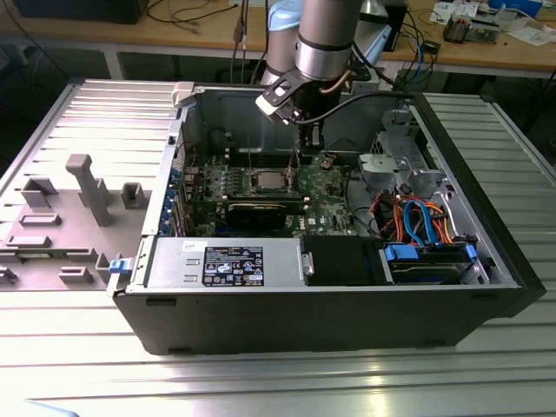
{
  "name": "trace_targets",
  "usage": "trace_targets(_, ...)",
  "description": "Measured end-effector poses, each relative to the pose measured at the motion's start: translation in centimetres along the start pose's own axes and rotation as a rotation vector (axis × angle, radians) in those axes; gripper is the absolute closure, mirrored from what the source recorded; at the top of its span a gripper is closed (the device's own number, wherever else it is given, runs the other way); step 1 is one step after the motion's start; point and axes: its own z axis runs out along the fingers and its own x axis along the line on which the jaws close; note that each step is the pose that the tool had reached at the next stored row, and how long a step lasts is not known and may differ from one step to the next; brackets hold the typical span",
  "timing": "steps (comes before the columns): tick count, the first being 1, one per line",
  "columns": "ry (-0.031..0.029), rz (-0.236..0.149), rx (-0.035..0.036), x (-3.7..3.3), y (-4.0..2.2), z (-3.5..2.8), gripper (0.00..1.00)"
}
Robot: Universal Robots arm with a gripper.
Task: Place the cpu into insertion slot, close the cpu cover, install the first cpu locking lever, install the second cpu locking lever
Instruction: 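Close the cpu cover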
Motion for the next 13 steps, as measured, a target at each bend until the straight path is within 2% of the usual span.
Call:
trace_targets(3, 0.0000, 0.000, 0.0000, 0.00, -0.25, 0.00, 0.89)
trace_targets(7, -0.0001, 0.000, 0.0001, 0.00, -0.96, 0.00, 0.89)
trace_targets(13, 0.0000, 0.000, 0.0000, 0.00, -1.29, 0.00, 0.89)
